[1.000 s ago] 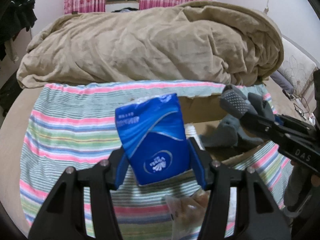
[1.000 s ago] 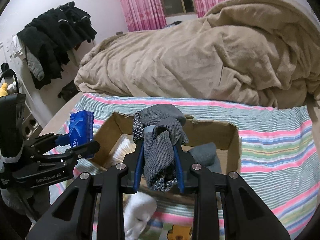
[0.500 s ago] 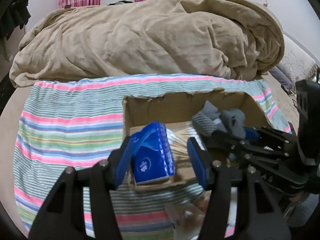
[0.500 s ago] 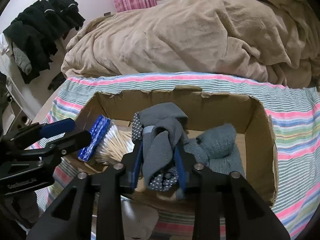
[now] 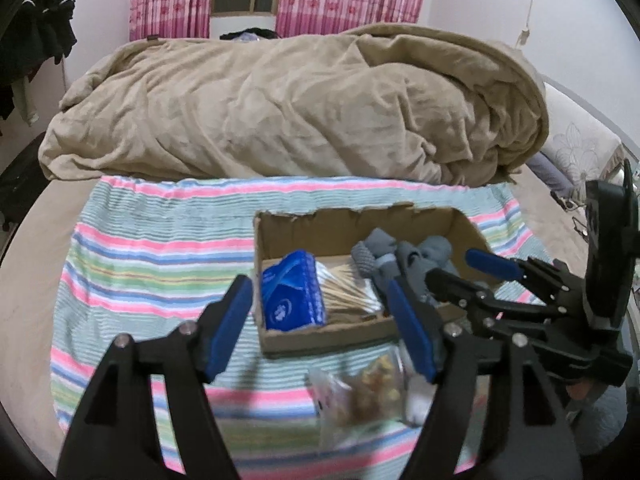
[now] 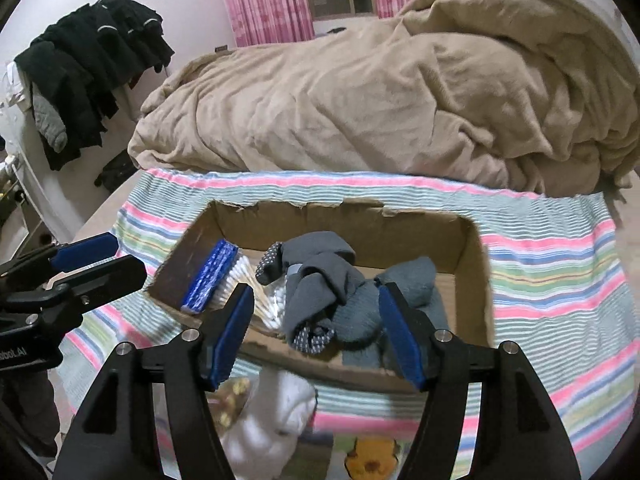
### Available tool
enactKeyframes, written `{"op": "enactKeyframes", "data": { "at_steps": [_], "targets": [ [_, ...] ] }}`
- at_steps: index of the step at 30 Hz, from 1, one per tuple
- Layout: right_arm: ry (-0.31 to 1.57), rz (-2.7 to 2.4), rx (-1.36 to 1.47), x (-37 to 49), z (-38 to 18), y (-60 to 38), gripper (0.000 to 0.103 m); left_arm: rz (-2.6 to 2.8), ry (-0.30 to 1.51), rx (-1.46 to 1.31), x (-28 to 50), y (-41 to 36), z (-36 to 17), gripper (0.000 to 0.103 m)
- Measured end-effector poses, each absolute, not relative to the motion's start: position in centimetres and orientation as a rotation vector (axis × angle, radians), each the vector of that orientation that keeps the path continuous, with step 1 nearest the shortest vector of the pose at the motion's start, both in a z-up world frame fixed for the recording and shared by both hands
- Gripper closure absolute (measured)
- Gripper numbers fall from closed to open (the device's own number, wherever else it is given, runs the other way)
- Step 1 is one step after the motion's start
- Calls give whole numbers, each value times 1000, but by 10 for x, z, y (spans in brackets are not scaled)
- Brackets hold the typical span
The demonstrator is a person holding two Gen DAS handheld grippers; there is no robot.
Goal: Organize objects
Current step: 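Lower the blue pack with the left tool while the right tool lowers the socks into the box, then grasp the clear snack bag with the left tool while the right tool grasps the capybara tissue pack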
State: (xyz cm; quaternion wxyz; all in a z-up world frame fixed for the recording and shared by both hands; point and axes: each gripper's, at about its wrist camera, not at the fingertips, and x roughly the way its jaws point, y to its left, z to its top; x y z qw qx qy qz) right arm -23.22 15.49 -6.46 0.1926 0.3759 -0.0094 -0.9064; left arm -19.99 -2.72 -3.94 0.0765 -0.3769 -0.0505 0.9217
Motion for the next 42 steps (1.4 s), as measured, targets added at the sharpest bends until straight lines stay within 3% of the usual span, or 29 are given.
{"op": "enactKeyframes", "data": {
  "at_steps": [19, 42],
  "targets": [
    [0, -2558, 972, -156, -27, 186, 34, 2765, -261, -1095, -107, -21, -21, 31],
    [14, -2511, 1087, -129, -71, 202, 34, 2710, -268, -1273, -96, -16, -87, 31]
  ]
}}
